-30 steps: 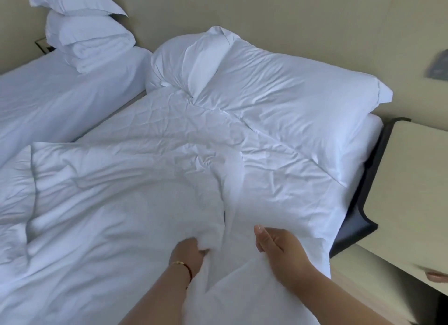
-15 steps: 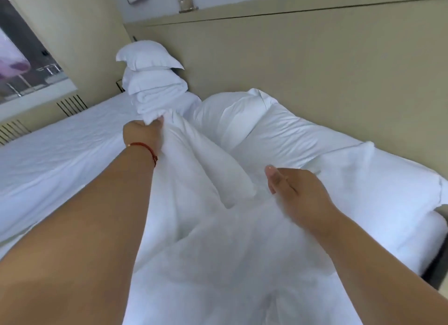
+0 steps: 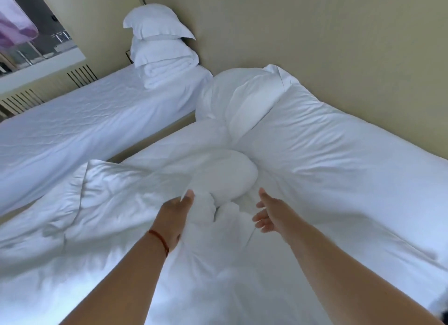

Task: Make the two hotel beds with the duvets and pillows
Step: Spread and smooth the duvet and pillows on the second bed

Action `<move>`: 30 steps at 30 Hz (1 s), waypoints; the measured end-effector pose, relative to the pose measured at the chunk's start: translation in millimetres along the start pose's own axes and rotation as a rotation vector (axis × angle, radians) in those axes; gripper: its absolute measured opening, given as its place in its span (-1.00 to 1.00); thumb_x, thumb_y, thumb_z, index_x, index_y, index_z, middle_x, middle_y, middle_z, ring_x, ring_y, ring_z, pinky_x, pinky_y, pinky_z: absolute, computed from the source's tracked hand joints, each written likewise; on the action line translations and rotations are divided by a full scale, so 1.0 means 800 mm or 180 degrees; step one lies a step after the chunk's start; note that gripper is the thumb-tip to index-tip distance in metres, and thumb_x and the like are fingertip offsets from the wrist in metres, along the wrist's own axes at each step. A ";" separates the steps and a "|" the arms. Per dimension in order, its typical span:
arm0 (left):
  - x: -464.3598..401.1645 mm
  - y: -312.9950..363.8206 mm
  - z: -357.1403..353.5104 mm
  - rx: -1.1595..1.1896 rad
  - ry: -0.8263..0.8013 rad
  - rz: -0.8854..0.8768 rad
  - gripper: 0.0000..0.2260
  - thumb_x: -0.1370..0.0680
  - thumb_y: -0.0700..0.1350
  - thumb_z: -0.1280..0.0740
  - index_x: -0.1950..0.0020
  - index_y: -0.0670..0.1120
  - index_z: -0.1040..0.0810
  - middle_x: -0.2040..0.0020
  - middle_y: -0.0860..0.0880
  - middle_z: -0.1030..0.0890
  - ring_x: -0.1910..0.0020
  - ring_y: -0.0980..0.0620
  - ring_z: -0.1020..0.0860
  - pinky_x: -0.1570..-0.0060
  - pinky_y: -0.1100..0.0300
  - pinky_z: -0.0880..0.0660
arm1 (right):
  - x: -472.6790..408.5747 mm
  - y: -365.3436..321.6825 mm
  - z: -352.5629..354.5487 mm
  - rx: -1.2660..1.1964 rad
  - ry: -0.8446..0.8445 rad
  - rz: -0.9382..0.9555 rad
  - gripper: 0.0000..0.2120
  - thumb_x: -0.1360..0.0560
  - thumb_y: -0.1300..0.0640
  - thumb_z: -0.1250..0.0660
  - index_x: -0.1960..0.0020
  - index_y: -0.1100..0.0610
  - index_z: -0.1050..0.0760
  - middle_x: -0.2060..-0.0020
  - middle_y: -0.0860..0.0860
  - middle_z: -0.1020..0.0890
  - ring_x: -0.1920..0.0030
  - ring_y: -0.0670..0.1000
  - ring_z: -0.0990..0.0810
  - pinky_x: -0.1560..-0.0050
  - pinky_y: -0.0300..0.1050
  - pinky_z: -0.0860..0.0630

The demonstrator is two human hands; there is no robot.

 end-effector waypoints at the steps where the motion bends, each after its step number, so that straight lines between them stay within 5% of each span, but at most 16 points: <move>1: 0.017 -0.017 -0.003 -0.0033 -0.0151 0.0052 -0.43 -0.43 0.29 -0.33 0.04 -0.24 -0.63 0.06 -0.25 -0.68 -0.01 -0.26 -0.63 -0.07 -0.16 -0.55 | -0.009 0.001 -0.012 -0.0366 -0.0072 -0.0191 -0.50 -0.55 -0.24 -0.16 -0.08 0.22 -0.40 0.14 0.20 -0.60 0.23 0.12 -0.61 0.15 -0.03 -0.60; 5: 0.082 -0.062 -0.005 -0.0283 -0.0460 0.0069 -0.62 -0.56 0.13 -0.24 0.14 -0.14 -0.66 0.21 -0.09 -0.70 0.16 -0.10 -0.67 0.14 0.09 -0.55 | -0.042 -0.003 -0.068 -0.1631 -0.0298 -0.0506 -0.55 -0.38 -0.12 -0.48 -0.05 0.17 -0.46 -0.01 0.18 -0.60 0.01 0.18 -0.62 0.06 0.11 -0.60; 8: 0.104 -0.067 0.009 -0.0915 -0.0628 0.0109 -0.62 -0.57 0.19 -0.25 0.16 -0.09 -0.62 0.30 -0.10 -0.66 0.35 0.00 -0.60 0.26 0.09 -0.53 | -0.087 -0.014 -0.102 -0.1548 0.0060 -0.0067 -0.26 -0.14 0.12 -0.59 -0.29 0.11 -0.46 -0.11 0.12 -0.62 -0.02 0.17 -0.63 -0.08 0.15 -0.58; 10: 0.097 -0.049 0.032 -0.1263 -0.0152 -0.0154 -0.47 -0.34 0.39 -0.29 0.19 -0.10 -0.52 0.33 -0.03 -0.59 0.34 0.02 -0.54 0.20 0.05 -0.53 | -0.063 -0.056 -0.132 -0.1395 0.0226 0.0401 -0.48 -0.31 0.21 -0.52 -0.24 0.11 -0.50 -0.11 0.09 -0.62 -0.05 0.16 -0.62 -0.14 0.11 -0.56; 12: 0.078 -0.021 0.071 -0.0656 0.0523 -0.0359 -0.27 -0.12 0.47 -0.29 -0.01 -0.07 -0.53 0.09 0.03 -0.62 0.11 0.07 -0.58 -0.03 0.06 -0.53 | -0.016 -0.102 -0.167 -0.1112 -0.0097 0.0958 -0.56 -0.42 0.23 -0.44 -0.28 0.14 -0.48 -0.13 0.11 -0.61 -0.05 0.13 -0.61 -0.11 0.06 -0.57; 14: 0.058 0.008 0.112 0.0010 0.0576 -0.0341 -0.10 -0.06 0.53 -0.36 -0.26 0.04 -0.51 -0.16 0.05 -0.61 -0.15 0.03 -0.56 -0.24 -0.04 -0.47 | 0.026 -0.127 -0.217 -0.0652 -0.0564 0.1579 -0.61 -0.48 0.27 -0.37 -0.29 0.17 -0.48 -0.07 0.12 -0.63 0.02 0.08 -0.60 0.03 -0.04 -0.59; 17: 0.052 0.032 0.163 0.0292 0.0724 -0.0387 -0.25 -0.14 0.44 -0.45 -0.16 -0.01 -0.58 -0.03 -0.07 -0.68 -0.03 -0.08 -0.65 -0.15 -0.10 -0.54 | 0.088 -0.114 -0.307 0.0307 -0.1502 0.2038 -0.54 -0.50 0.34 -0.25 -0.37 0.07 -0.43 0.00 0.08 -0.63 0.04 0.08 -0.60 0.03 -0.06 -0.58; 21: 0.062 -0.015 0.223 -0.0607 0.2022 -0.0072 -0.51 -0.45 0.26 -0.34 -0.02 -0.18 -0.56 0.03 -0.18 -0.63 0.05 -0.19 -0.58 -0.11 -0.08 -0.52 | 0.135 -0.048 -0.341 0.0274 -0.2258 0.1519 -0.61 -0.46 0.30 -0.30 -0.24 0.02 -0.49 0.28 -0.12 -0.58 0.30 -0.13 -0.53 0.27 -0.37 -0.43; 24: 0.068 -0.045 0.242 -0.0489 0.2001 -0.0125 -0.50 -0.53 0.23 -0.28 0.03 -0.25 -0.57 0.05 -0.24 -0.62 0.03 -0.22 -0.56 -0.10 -0.02 -0.49 | 0.125 -0.020 -0.310 -0.0102 -0.1540 0.1414 -0.81 -0.52 0.25 -0.29 -0.10 0.19 -0.58 0.22 -0.02 -0.63 0.23 -0.11 -0.59 0.19 -0.36 -0.48; 26: 0.079 -0.052 0.245 -0.0390 0.1911 -0.0146 -0.52 -0.55 0.21 -0.26 0.08 -0.25 -0.55 0.10 -0.21 -0.57 0.04 -0.19 -0.53 -0.04 0.04 -0.44 | 0.092 -0.006 -0.281 0.0581 -0.0596 0.1665 -0.85 -0.53 0.16 -0.31 -0.07 0.15 -0.58 0.10 0.02 -0.62 0.04 -0.01 -0.59 0.01 -0.21 -0.46; 30: 0.087 -0.071 0.249 -0.0007 0.1734 -0.0145 -0.60 -0.53 0.23 -0.28 0.28 -0.08 -0.46 0.12 -0.17 -0.59 0.01 -0.22 -0.56 -0.14 -0.06 -0.50 | 0.038 0.019 -0.215 0.1818 0.0317 0.1349 -0.53 -0.49 -0.09 -0.36 -0.30 0.14 -0.44 -0.20 0.05 -0.55 -0.22 0.04 -0.51 -0.16 -0.17 -0.35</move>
Point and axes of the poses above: each hand's wrist, its own x-axis away from the middle knuckle, its own z-axis out of the back of the hand, y = z × x, the point moved 2 cm from there along -x, towards the middle knuckle
